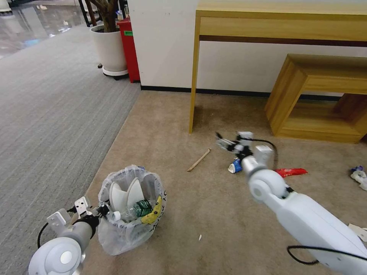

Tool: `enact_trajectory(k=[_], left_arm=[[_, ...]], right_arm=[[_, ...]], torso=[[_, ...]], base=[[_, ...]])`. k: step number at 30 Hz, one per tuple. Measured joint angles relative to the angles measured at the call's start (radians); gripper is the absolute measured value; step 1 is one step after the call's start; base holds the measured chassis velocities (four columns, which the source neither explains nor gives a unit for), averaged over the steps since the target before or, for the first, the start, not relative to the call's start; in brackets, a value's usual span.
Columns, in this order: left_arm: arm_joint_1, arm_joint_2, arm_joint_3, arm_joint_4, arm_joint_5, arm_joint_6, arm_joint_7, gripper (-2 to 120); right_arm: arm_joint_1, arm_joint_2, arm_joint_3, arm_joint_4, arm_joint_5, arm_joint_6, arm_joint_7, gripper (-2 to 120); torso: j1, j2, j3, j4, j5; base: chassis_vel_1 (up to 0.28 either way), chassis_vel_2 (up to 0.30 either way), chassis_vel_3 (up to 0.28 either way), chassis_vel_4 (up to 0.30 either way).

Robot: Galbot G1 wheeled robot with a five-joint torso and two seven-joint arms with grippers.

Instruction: Pick up the trash bin and place the garbage on the floor into it.

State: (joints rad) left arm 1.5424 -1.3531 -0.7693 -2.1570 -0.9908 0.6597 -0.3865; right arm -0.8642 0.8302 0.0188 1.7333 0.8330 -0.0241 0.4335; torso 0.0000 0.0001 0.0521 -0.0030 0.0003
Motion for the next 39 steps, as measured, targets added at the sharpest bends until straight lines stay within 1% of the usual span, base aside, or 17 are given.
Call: enact_trajectory(k=[2,3,6,7,10,11,14,15,19,23,27,29,30,31,32,34,39], left_arm=[[0.004,0.001,0.000,-0.002,0.002,0.005,0.001,1],[0.004,0.001,0.000,-0.002,0.002,0.005,0.001,1],[0.011,0.003,-0.003,-0.006,0.007,0.011,0.001,1],[0.011,0.003,-0.003,-0.006,0.007,0.011,0.001,1],[0.018,0.009,-0.006,-0.006,0.014,0.011,0.002,1],[0.018,0.009,-0.006,-0.006,0.014,0.011,0.002,1],[0.021,0.012,-0.007,-0.007,0.032,0.012,0.010,1],[0.021,0.012,-0.007,-0.007,0.032,0.012,0.010,1],[0.025,0.017,-0.010,-0.004,0.087,0.013,0.036,1],[0.028,0.018,-0.014,-0.003,0.117,0.013,0.052,1],[0.039,0.018,-0.023,-0.002,0.206,0.017,0.105,1],[0.042,0.016,-0.023,-0.002,0.211,0.018,0.111,1],[0.042,0.013,-0.023,-0.002,0.212,0.019,0.111,1],[0.041,0.011,-0.022,-0.002,0.212,0.019,0.111,1],[0.041,0.011,-0.022,-0.002,0.212,0.019,0.111,1],[0.041,0.007,-0.020,-0.002,0.211,0.020,0.111,1],[0.042,0.004,-0.021,-0.002,0.209,0.021,0.110,1]], right_arm=[[-0.045,-0.007,0.042,-0.017,-0.032,0.035,-0.017,100],[-0.045,-0.007,0.042,-0.017,-0.032,0.035,-0.017,100],[-0.102,-0.009,0.103,-0.031,-0.083,0.044,-0.034,100],[-0.102,-0.009,0.103,-0.031,-0.083,0.044,-0.034,100],[-0.160,0.005,0.177,-0.042,-0.151,0.049,-0.041,100],[-0.160,0.005,0.177,-0.042,-0.151,0.049,-0.041,100],[-0.212,0.014,0.238,-0.035,-0.173,0.051,-0.046,100],[-0.212,0.014,0.238,-0.035,-0.173,0.051,-0.046,100],[-0.262,0.028,0.292,-0.027,-0.169,0.049,-0.041,100],[-0.284,0.029,0.311,-0.023,-0.172,0.038,-0.038,100],[-0.330,0.037,0.357,-0.028,-0.211,0.026,-0.030,100],[-0.344,0.040,0.367,-0.031,-0.221,0.030,-0.031,100],[-0.355,0.043,0.374,-0.043,-0.244,0.064,-0.042,100],[-0.359,0.047,0.379,-0.053,-0.265,0.094,-0.051,100],[-0.359,0.047,0.379,-0.053,-0.265,0.094,-0.051,100],[-0.364,0.053,0.387,-0.071,-0.299,0.156,-0.078,100],[-0.368,0.063,0.393,-0.098,-0.342,0.219,-0.095,100]], torso=[[0.000,0.000,0.000,0.0003,0.0001],[0.000,0.000,0.000,0.0003,0.0001],[0.000,0.000,0.000,0.0005,-0.0001],[0.000,0.000,0.000,0.0005,-0.0001],[0.000,0.000,0.000,0.0006,0.0000],[0.000,0.000,0.000,0.0006,0.0000],[0.000,0.000,0.000,0.0002,-0.0003],[0.000,0.000,0.000,0.0002,-0.0003],[0.000,0.000,0.000,0.0004,-0.0002],[0.000,0.000,0.000,0.0005,-0.0003],[0.000,0.000,0.000,0.0004,-0.0002],[0.000,0.000,0.000,0.0005,-0.0001],[0.000,0.000,0.000,0.0002,-0.0003],[0.000,0.000,0.000,0.0002,-0.0001],[0.000,0.000,0.000,0.0002,-0.0001],[0.000,0.000,0.000,0.0004,-0.0002],[0.000,0.000,0.000,0.0003,-0.0003]], base=[[0.000,0.000,0.000,0.000],[0.000,0.000,0.000,0.000],[0.000,0.000,0.000,0.000],[0.000,0.000,0.000,0.000],[0.000,0.000,0.000,0.000],[0.000,0.000,0.000,0.000],[0.000,0.000,0.000,0.000],[0.000,0.000,0.000,0.000],[0.000,0.000,0.000,0.000],[0.000,0.000,0.000,0.000],[0.000,0.000,0.000,0.000],[0.000,0.000,0.000,0.000],[0.000,0.000,0.000,0.000],[0.000,0.000,0.000,0.000],[0.000,0.000,0.000,0.000],[0.000,0.000,0.000,0.000],[0.000,0.000,0.000,0.000]])
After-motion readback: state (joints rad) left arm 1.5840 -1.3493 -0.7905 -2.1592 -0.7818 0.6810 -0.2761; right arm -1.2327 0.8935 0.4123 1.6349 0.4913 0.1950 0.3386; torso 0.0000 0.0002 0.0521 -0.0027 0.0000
